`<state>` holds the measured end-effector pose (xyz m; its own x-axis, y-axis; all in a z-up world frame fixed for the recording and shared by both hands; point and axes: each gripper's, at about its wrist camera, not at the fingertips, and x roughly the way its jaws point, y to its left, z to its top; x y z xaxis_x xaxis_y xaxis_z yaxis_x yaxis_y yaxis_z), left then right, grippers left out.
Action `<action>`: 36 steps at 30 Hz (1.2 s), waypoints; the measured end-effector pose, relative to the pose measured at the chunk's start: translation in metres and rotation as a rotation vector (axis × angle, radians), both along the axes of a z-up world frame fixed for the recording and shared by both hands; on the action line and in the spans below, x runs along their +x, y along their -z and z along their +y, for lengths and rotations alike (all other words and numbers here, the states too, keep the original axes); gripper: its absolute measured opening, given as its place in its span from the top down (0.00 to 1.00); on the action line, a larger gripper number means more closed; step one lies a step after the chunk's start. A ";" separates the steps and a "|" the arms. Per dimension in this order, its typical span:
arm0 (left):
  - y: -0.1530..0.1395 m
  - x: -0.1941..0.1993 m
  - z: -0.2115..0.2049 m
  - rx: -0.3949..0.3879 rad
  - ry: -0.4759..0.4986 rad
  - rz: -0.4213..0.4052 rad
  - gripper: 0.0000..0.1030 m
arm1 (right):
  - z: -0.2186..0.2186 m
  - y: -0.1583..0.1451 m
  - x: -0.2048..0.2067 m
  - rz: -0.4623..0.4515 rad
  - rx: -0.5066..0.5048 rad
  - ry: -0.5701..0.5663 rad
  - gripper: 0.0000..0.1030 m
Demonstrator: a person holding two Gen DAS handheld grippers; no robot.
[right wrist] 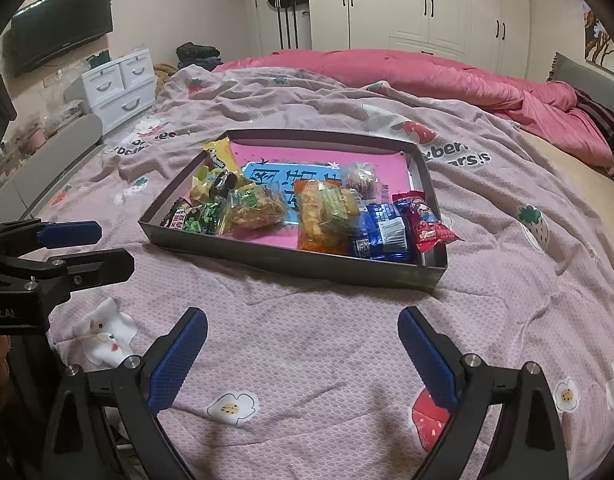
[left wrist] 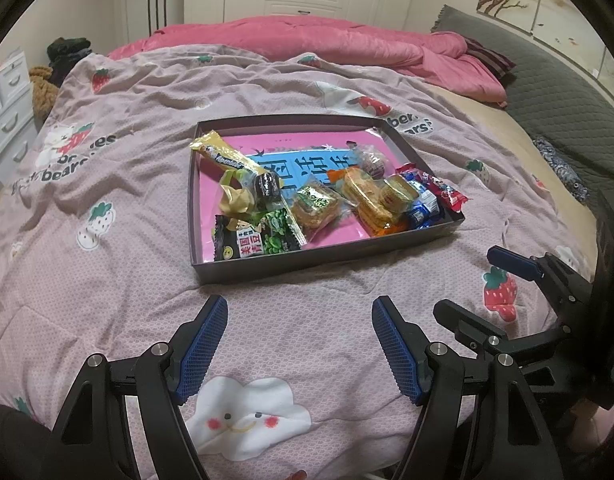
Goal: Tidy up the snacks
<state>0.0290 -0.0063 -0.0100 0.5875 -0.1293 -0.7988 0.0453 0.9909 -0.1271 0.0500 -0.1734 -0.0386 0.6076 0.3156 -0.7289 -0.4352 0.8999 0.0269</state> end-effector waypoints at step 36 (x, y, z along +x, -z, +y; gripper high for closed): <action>0.001 0.001 0.002 0.002 -0.017 -0.005 0.26 | -0.008 -0.011 0.000 -0.058 0.013 0.033 0.05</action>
